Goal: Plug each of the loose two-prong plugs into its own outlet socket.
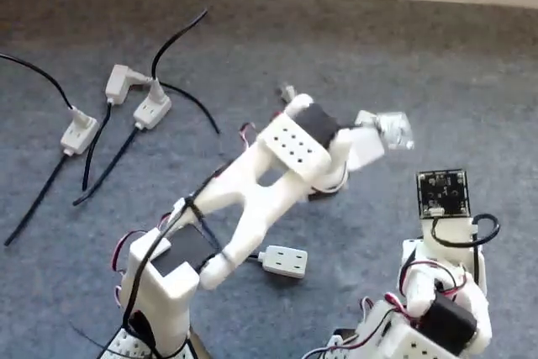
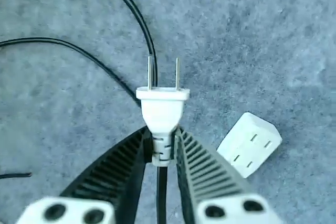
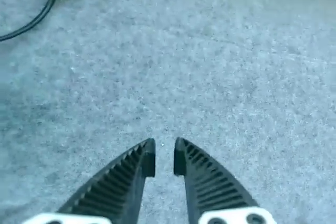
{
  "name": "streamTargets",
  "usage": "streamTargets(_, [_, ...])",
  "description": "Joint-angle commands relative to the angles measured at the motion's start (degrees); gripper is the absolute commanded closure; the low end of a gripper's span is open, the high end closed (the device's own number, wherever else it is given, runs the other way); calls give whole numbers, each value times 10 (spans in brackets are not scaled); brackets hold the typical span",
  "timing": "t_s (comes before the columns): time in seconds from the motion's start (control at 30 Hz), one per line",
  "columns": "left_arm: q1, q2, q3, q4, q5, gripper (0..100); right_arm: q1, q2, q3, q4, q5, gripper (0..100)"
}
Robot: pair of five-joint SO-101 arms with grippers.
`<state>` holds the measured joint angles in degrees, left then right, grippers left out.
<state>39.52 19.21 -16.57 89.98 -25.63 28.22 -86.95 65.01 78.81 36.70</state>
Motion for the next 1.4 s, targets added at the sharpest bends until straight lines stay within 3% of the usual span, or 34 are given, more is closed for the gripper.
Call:
streamTargets(0.0, [31,-20,82,-76,-4,996,43,-1,29,-23,4,933])
streamTargets(0.13, [65,-17,102,-106,-4,996,141,-2,36,-24,4,933])
streamTargets(0.23, [85,-17,101,-120,-5,995,209,-2,38,-23,-37,933])
streamTargets(0.43, [96,-17,102,-140,-28,992,247,-2,60,-41,-35,933])
streamTargets(0.63, [97,-17,103,-139,-15,723,244,-2,74,-45,-33,933])
streamTargets(0.73, [87,-22,101,-139,-16,662,244,-2,74,-45,-32,933])
streamTargets(0.83, [32,-23,76,-133,-13,684,223,-2,74,-45,-32,932])
streamTargets(1.17, [-271,-18,-264,98,66,694,97,3,69,-44,-66,932])
streamTargets(1.37, [-448,-18,-220,109,203,694,-7,98,-23,-16,-80,932])
